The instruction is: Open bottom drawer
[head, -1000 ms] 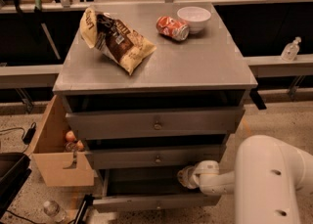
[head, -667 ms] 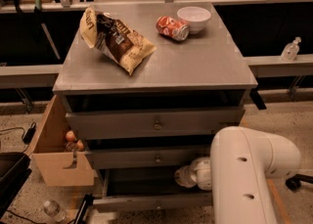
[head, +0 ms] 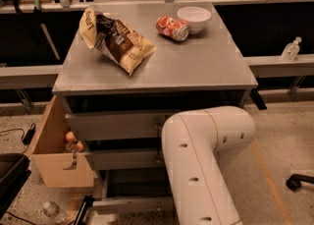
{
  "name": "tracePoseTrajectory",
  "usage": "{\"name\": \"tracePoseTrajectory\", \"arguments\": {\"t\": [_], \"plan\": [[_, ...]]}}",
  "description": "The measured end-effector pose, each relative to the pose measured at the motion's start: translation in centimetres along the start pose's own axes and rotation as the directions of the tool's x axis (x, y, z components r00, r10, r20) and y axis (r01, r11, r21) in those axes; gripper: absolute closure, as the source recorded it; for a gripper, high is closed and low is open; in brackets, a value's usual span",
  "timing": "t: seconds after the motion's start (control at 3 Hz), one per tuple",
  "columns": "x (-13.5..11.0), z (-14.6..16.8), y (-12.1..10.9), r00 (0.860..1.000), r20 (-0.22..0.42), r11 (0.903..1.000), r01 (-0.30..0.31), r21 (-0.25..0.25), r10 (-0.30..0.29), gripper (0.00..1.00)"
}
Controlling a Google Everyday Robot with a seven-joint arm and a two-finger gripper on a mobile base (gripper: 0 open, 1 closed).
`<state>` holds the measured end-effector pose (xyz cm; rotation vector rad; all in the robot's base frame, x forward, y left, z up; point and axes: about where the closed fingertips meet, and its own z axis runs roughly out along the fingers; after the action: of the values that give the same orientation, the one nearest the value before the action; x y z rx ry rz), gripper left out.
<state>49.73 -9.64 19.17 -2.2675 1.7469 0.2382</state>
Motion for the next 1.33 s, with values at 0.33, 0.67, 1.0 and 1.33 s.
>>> {"name": "tracePoseTrajectory", "arguments": {"t": [0.33, 0.67, 1.0, 1.33], "plan": [[-1.7, -1.9, 3.6, 1.0, 0.014, 0.9988, -0.015, -0.047, 0.016, 1.0], [-2.2, -2.3, 5.7, 1.0, 0.013, 0.9966, -0.017, -0.081, 0.018, 1.0], [-2.2, -2.2, 5.6, 1.0, 0.005, 0.9964, -0.019, -0.083, 0.019, 1.0], [-2.2, -2.2, 5.6, 1.0, 0.005, 0.9964, -0.019, -0.083, 0.019, 1.0]]}}
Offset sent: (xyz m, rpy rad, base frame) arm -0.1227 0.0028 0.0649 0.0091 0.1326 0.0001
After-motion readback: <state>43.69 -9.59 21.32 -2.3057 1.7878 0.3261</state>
